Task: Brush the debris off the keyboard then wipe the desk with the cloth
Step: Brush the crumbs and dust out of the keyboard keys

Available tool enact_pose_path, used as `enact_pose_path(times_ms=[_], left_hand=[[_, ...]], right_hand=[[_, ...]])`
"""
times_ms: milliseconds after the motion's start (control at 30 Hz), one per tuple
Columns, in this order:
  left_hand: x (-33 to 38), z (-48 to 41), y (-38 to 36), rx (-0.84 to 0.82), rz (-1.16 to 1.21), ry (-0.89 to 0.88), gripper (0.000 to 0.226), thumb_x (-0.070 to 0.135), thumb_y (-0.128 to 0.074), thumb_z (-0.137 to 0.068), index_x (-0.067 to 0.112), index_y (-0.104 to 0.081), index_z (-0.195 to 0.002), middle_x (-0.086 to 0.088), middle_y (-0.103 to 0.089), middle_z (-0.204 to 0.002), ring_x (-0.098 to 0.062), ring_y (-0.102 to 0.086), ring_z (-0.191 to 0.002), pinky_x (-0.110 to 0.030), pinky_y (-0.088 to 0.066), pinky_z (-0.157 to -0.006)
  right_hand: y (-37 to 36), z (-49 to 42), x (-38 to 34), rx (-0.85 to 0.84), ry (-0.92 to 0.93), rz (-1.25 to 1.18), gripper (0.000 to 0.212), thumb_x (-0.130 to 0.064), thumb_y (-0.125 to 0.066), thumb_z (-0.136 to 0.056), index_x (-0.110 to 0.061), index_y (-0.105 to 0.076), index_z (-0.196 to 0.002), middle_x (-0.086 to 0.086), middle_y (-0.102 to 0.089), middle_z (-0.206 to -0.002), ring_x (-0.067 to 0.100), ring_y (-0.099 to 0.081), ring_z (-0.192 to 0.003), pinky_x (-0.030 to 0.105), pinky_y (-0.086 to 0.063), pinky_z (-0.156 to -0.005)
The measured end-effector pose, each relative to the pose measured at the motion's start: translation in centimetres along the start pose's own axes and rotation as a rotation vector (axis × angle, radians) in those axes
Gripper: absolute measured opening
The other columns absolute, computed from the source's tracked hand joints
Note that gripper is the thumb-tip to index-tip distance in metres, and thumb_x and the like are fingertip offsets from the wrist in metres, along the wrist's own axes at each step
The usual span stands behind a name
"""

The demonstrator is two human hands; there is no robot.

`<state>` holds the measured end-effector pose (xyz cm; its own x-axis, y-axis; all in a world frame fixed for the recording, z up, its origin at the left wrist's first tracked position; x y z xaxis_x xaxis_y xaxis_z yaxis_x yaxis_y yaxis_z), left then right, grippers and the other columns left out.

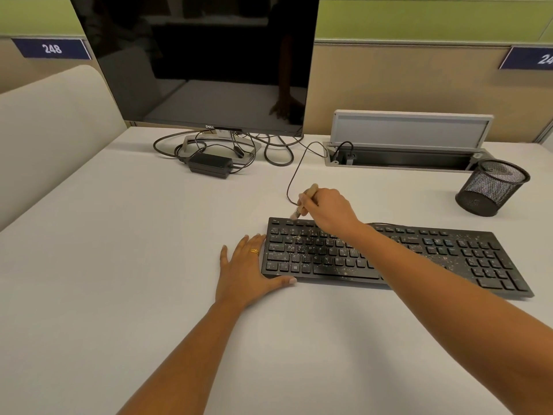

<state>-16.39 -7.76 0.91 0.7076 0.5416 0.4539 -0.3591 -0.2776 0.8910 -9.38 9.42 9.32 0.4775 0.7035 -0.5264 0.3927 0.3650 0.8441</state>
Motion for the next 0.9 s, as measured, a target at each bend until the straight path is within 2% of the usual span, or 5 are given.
enact_pose_path(times_ms=[167,300,433,600,900], left_hand=[[0.0,0.0,0.0,0.002,0.001,-0.004,0.112,0.084,-0.052,-0.059,0.029,-0.017,-0.150,0.009,-0.022,-0.157,-0.008,-0.006,-0.146,-0.045,0.006,-0.118],[0.0,0.0,0.0,0.005,-0.001,-0.002,0.113,0.085,-0.052,-0.058,0.029,-0.017,-0.150,0.010,-0.022,-0.157,-0.007,-0.005,-0.146,-0.045,0.006,-0.118],[-0.1,0.0,0.0,0.011,0.006,-0.005,0.115,0.087,-0.054,-0.058,0.029,-0.018,-0.150,0.009,-0.022,-0.157,-0.008,-0.006,-0.146,-0.044,0.006,-0.118],[-0.1,0.0,-0.1,0.012,0.003,-0.011,0.116,0.088,-0.050,-0.056,0.028,-0.019,-0.150,0.008,-0.023,-0.157,-0.008,-0.007,-0.146,-0.045,0.005,-0.118],[-0.2,-0.1,-0.2,0.013,0.011,-0.014,0.116,0.088,-0.053,-0.055,0.029,-0.020,-0.150,0.008,-0.024,-0.156,-0.009,-0.008,-0.146,-0.045,0.004,-0.117]], right_hand=[[0.2,-0.5,-0.6,0.006,0.012,-0.013,0.041,-0.029,-0.034,-0.100,-0.005,-0.067,-0.094,0.005,-0.070,-0.089,0.024,-0.062,-0.082,0.034,-0.047,-0.073],[0.2,-0.2,-0.3,-0.004,0.017,0.035,0.042,-0.032,-0.033,-0.100,-0.008,-0.067,-0.091,-0.011,-0.057,-0.069,0.014,-0.053,-0.068,0.028,-0.036,-0.065],[0.7,-0.5,-0.5,0.000,0.049,0.105,0.043,-0.031,-0.033,-0.099,-0.004,-0.066,-0.093,0.006,-0.069,-0.087,0.025,-0.061,-0.078,0.034,-0.047,-0.069],[0.6,-0.4,0.5,-0.056,0.022,0.056,0.042,-0.033,-0.035,-0.099,-0.010,-0.070,-0.093,0.001,-0.070,-0.089,0.011,-0.052,-0.064,0.025,-0.038,-0.058],[1.0,-0.3,0.6,0.053,-0.040,0.085,0.045,-0.033,-0.033,-0.100,-0.005,-0.068,-0.095,0.009,-0.070,-0.093,0.027,-0.062,-0.086,0.036,-0.049,-0.074]])
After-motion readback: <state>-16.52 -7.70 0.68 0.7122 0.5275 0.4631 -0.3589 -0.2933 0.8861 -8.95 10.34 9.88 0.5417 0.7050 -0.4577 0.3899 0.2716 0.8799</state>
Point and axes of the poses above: each hand's wrist, its own z-axis away from the middle knuckle, its own y-axis out of the back of the hand, x = y × z, the point moved 4 cm from there along -z, towards the middle knuckle
